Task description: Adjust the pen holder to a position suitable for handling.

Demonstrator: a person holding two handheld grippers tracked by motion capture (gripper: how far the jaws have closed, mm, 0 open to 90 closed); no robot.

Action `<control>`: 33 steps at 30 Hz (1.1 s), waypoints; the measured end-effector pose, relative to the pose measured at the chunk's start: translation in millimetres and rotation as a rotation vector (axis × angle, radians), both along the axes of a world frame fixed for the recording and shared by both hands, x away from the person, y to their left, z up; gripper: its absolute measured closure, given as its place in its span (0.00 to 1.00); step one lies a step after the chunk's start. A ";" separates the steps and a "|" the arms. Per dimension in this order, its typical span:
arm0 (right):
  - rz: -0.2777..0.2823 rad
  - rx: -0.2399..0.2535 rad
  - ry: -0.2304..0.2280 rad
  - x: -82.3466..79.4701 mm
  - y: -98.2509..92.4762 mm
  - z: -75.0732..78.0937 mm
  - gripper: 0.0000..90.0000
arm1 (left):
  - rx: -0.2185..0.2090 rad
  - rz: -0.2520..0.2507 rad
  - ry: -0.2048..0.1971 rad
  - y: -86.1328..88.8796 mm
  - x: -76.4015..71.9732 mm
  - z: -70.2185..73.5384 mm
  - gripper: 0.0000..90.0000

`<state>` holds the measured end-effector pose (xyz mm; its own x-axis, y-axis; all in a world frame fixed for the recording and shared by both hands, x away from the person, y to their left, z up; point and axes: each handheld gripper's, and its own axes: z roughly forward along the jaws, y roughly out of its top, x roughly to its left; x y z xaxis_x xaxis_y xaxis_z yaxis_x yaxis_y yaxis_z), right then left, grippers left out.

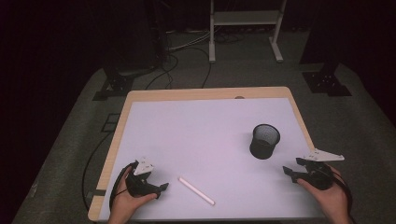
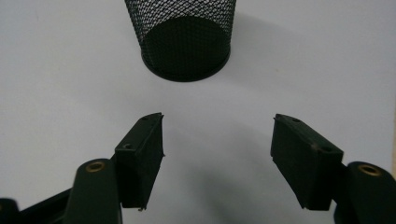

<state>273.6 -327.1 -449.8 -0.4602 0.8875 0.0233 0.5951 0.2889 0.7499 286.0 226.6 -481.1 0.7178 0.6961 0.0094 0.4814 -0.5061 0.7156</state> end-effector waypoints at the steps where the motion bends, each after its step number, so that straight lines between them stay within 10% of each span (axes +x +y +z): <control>1: -0.001 0.007 0.002 0.5 -0.6 2.5 0.39 | 0.000 0.000 0.000 0.0 0.0 0.0 0.00; 33: 0.021 0.036 -0.038 42.1 10.1 72.0 0.57 | -0.001 0.000 0.000 0.1 0.0 -0.1 0.00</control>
